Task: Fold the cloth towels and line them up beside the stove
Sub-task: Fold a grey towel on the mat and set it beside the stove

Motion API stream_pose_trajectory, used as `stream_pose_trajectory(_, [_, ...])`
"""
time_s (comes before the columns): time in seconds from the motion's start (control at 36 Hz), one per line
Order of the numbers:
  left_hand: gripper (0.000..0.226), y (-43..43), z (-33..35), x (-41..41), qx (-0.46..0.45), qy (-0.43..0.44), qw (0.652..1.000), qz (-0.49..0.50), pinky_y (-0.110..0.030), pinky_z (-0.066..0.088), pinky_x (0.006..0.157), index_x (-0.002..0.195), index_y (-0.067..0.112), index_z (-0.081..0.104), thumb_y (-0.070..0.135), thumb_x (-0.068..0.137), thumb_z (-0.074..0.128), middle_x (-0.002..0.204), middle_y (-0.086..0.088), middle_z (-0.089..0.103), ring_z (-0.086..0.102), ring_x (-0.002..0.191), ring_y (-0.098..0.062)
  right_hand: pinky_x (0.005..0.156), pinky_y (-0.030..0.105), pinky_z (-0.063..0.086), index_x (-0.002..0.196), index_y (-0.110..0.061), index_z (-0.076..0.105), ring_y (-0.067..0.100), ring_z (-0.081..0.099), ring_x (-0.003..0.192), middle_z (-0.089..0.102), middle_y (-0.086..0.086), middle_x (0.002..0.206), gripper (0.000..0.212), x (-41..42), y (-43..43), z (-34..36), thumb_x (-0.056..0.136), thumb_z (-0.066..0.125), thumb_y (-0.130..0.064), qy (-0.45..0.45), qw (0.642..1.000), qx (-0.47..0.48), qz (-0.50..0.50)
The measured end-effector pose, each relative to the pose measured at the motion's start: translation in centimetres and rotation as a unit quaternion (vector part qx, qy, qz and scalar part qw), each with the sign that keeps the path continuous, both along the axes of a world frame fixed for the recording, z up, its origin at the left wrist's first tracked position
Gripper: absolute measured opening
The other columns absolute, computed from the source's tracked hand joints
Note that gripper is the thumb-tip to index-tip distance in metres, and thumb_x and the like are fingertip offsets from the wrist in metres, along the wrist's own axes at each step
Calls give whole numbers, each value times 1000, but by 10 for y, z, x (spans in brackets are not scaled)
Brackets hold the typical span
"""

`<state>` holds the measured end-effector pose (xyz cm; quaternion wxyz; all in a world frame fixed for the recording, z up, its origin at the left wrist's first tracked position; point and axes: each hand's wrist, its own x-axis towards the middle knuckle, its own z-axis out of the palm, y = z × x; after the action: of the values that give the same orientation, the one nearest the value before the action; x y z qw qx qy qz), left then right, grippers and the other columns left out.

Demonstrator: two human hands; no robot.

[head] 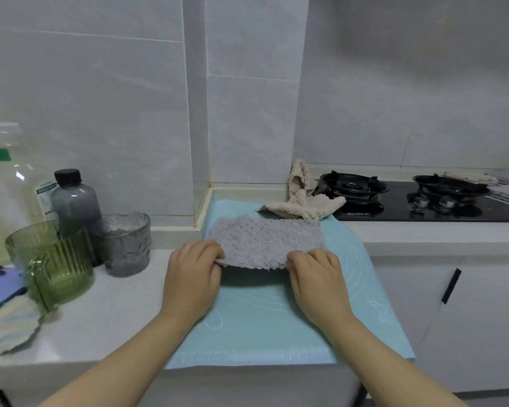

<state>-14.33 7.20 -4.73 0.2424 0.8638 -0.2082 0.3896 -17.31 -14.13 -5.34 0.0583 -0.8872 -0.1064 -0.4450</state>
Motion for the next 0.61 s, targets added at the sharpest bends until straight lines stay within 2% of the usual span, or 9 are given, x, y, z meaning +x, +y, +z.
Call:
stream_pose_trajectory(0.06, [26, -1, 1, -2, 21, 51, 998, 2, -27, 35, 66, 78, 14, 62, 20, 69, 38, 77, 3, 65, 56, 76, -17, 67, 27, 32, 74, -17, 55, 18, 44, 56, 46, -8, 54, 21, -1, 1, 3, 87, 41, -23, 58, 998, 7, -6])
stream_pose_trajectory(0.08, [27, -2, 1, -2, 43, 78, 996, 1, -27, 37, 66, 82, 15, 63, 21, 67, 41, 78, 4, 66, 60, 74, -20, 70, 29, 35, 81, -18, 55, 19, 48, 61, 51, -7, 60, 22, -2, 2, 6, 91, 40, -29, 111, 994, -2, -14])
stream_pose_trajectory(0.14, [34, -4, 0, -2, 78, 130, 988, 2, -31, 45, 71, 93, 16, 66, 19, 65, 47, 87, 3, 70, 65, 81, -24, 83, 32, 36, 105, -21, 54, 20, 55, 84, 62, -4, 83, 30, -5, 3, 11, 93, 41, -45, 223, 975, -13, -11])
stream_pose_trajectory(0.19, [33, -4, -1, -1, 86, 165, 982, 8, -31, 46, 78, 97, 16, 69, 13, 70, 51, 95, 2, 71, 65, 88, -24, 89, 31, 33, 120, -25, 48, 17, 52, 101, 62, -6, 103, 45, -7, 2, 13, 89, 44, -57, 266, 964, -10, 5])
stream_pose_trajectory(0.28, [25, -2, -3, -2, 59, 164, 985, 11, -28, 45, 72, 89, 12, 72, 4, 74, 53, 92, -3, 72, 66, 82, -28, 88, 28, 33, 129, -28, 43, 16, 49, 109, 59, -7, 113, 51, -8, 3, 12, 88, 45, -58, 275, 961, -23, 5])
stream_pose_trajectory(0.42, [30, -2, 0, -3, 46, 207, 977, 26, -25, 40, 81, 108, 17, 66, 6, 85, 51, 114, 1, 65, 58, 104, -22, 86, 26, 33, 135, -30, 41, 16, 48, 111, 59, -8, 120, 49, -18, -10, 8, 91, 45, -50, 264, 964, -7, 12])
stream_pose_trajectory(0.5, [34, 6, -1, -3, 53, 191, 980, 25, -25, 40, 87, 114, 15, 64, 5, 82, 55, 118, 0, 64, 58, 108, -21, 90, 27, 32, 135, -31, 41, 15, 46, 114, 55, -12, 127, 49, -28, -25, 9, 90, 46, -50, 279, 960, -2, -1])
stream_pose_trajectory(0.61, [32, 19, 0, -7, 68, 260, 962, 51, -28, 43, 83, 115, 19, 63, 10, 87, 50, 117, -1, 64, 58, 106, -23, 83, 27, 32, 129, -28, 46, 16, 45, 111, 56, -11, 125, 37, -33, -38, 9, 92, 43, -34, 282, 958, 24, -39])
